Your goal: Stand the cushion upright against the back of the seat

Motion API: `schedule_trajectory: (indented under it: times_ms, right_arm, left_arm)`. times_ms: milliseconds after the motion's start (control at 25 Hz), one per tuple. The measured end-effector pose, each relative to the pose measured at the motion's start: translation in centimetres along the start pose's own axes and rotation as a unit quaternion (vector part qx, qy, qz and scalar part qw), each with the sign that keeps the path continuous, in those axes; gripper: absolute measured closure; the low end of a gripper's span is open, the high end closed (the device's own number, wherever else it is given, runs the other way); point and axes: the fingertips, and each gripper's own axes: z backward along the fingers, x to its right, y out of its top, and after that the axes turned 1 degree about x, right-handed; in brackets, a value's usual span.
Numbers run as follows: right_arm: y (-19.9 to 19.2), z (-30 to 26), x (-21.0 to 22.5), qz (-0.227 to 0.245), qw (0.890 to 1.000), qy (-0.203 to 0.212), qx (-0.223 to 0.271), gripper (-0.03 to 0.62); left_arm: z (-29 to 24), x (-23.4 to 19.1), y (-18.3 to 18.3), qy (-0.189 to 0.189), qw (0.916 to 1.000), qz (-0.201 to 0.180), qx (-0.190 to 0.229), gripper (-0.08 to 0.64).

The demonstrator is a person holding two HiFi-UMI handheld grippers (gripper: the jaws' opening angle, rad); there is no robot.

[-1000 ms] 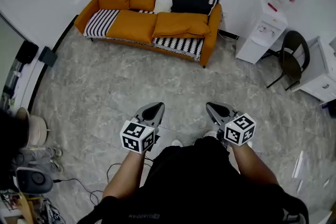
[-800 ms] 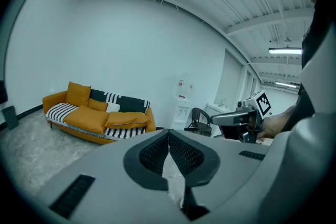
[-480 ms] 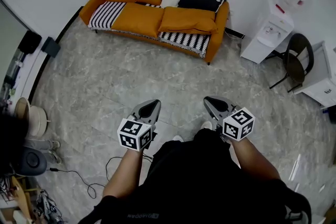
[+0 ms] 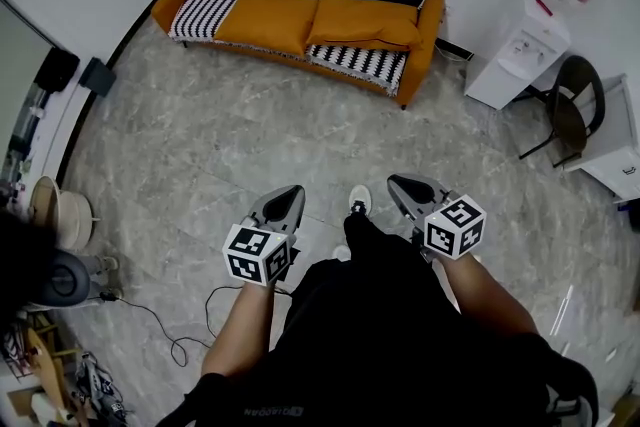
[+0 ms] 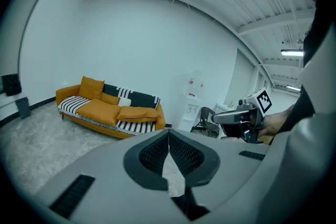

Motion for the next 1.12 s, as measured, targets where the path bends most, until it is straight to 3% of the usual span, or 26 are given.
schedule_trajectory:
  times_ms: [280,560,880,1120]
  right_arm:
    - [1.0,-2.8,1.6,-0.01,1.0,0.014,-0.001,0.555]
    - [3.4,-7.7,4.5,-0.024,0.999,0.021,0.008,0.555]
    - [7.1,-13.0,9.7,-0.027,0.999,0.029,0.002,0.555]
    - [11.9,-15.9,14.4,-0.025,0.999,0.024,0.029,0.554]
  left_arm:
    - [-1.2,-1.0,-0.1,0.008,0.9999,0.008,-0.012,0.543]
    - [-3.4,-4.9,1.7,0.019,0.9995,0.004,-0.024,0.543]
    - [-9.9,-9.1,7.0,0.016,0.9997,-0.01,-0.018,0.543]
    - [-15.2,-11.8,10.8,0.008,0.9994,-0.024,-0.024,0.543]
